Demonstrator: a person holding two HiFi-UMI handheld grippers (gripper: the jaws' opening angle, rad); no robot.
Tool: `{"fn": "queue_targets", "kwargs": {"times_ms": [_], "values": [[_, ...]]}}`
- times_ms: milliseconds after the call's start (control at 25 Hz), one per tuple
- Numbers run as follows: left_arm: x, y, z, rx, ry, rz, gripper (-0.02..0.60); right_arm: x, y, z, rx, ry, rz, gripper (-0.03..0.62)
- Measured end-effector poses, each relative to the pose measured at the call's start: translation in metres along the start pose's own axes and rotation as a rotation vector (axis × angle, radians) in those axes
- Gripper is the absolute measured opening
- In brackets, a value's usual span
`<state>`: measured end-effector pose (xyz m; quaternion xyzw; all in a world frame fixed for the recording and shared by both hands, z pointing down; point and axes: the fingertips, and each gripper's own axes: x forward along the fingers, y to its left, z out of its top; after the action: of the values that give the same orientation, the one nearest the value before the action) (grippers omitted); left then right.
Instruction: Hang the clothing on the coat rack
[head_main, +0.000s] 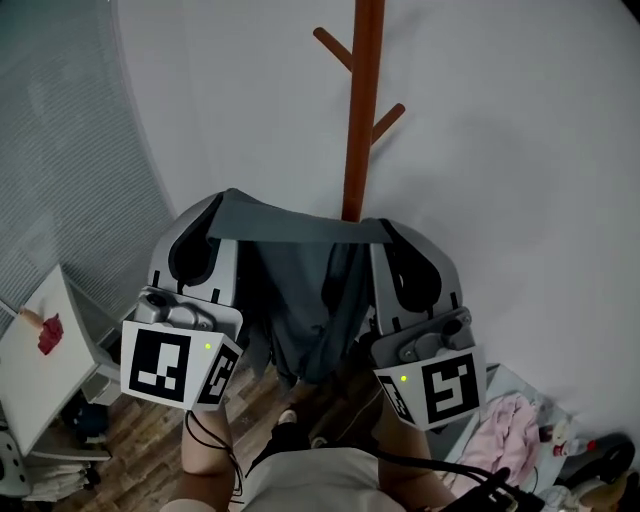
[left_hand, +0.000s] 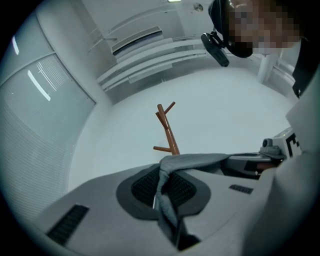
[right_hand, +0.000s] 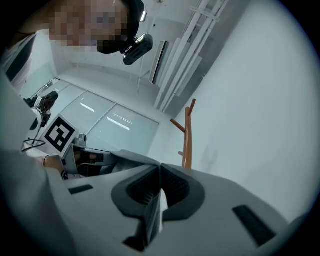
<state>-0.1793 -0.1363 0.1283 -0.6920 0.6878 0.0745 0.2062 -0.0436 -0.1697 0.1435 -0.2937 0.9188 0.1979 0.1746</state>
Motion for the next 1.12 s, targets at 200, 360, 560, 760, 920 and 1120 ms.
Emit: {"fn": "queue_targets", "kwargs": {"times_ms": [200, 360, 560, 760, 920, 1120], "values": [[0.019, 0.011, 0.004, 0.033, -0.021, -0.076, 0.032, 0.017, -0.005, 0.003, -0.037, -0.007, -0.043, 0.024], [0.038, 0.016, -0.001, 0.024, -0.035, -0.147, 0.032, 0.026, -0.012, 0.000, -0.068, -0.006, -0.071, 0.025], [0.061, 0.021, -0.010, 0.016, -0.019, -0.223, 0.033, 0.033, -0.017, -0.004, -0.098, 0.005, -0.119, 0.025], [0.082, 0.021, -0.029, 0.012, 0.035, -0.324, 0.034, 0.037, -0.018, -0.008, -0.091, 0.027, -0.182, 0.025], [0.093, 0.020, -0.038, 0.029, 0.062, -0.374, 0.034, 0.036, -0.016, -0.015, -0.109, 0.068, -0.198, 0.025], [0.109, 0.011, -0.053, 0.085, 0.100, -0.463, 0.034, 0.035, -0.022, -0.019, -0.122, 0.100, -0.214, 0.025]]}}
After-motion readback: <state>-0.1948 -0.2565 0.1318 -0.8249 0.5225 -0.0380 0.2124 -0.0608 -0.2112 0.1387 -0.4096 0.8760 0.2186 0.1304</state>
